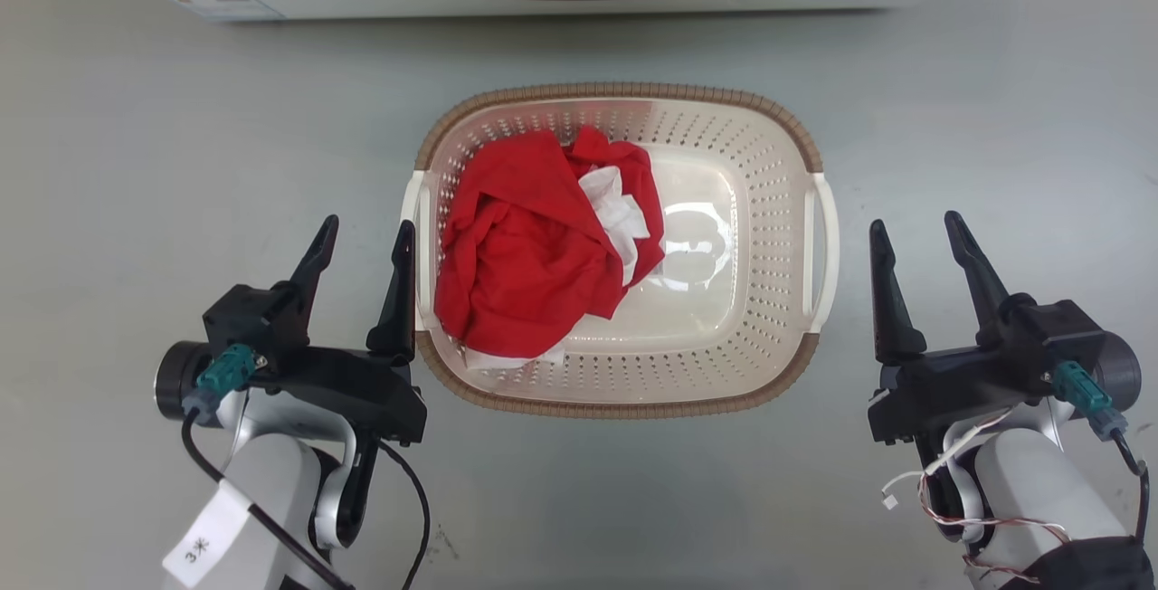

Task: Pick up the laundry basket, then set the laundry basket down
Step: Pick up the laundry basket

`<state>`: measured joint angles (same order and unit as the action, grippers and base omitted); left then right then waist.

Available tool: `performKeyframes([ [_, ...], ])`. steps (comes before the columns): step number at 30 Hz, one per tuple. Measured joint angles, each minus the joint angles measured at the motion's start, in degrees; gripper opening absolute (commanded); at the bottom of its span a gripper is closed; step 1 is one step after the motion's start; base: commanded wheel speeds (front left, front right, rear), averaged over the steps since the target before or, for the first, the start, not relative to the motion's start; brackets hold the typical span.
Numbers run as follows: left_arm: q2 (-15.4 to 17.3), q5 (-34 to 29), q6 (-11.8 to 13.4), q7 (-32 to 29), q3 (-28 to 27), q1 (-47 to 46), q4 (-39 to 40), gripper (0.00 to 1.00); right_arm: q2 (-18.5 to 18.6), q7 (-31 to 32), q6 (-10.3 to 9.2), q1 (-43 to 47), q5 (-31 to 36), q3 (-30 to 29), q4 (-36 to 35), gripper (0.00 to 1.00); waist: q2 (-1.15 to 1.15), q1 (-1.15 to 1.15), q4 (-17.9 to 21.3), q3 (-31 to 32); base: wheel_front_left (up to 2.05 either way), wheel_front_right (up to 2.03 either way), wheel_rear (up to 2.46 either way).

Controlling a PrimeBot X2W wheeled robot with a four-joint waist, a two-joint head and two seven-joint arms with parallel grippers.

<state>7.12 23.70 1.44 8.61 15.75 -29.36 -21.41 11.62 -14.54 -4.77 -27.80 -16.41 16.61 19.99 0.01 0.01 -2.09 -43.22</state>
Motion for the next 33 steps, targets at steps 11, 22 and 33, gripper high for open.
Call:
performKeyframes([
  [11, -0.2, 1.0, -2.9, -0.4, 0.2, -5.0, -7.0, 1.0, -2.0, 0.0, 1.07, -4.6, 0.0, 1.0, 5.7, 1.0, 0.0, 0.0, 0.3, -5.6, 0.0, 0.0, 0.0],
  [22, -0.5, 2.0, -5.6, -3.1, 0.8, -12.6, -16.9, 1.0, -4.3, 0.3, 3.04, -10.7, 0.0, 2.4, 15.1, 1.0, 0.0, 0.0, 1.1, -6.8, 0.0, 0.0, 0.0],
  [33, -0.8, 5.1, -7.6, -8.0, 0.8, -18.8, -27.3, 1.0, -6.5, 2.1, 5.25, -17.9, -0.6, 4.6, 24.5, 1.0, -0.01, 0.0, 1.8, -8.0, 0.0, 0.0, 0.0],
])
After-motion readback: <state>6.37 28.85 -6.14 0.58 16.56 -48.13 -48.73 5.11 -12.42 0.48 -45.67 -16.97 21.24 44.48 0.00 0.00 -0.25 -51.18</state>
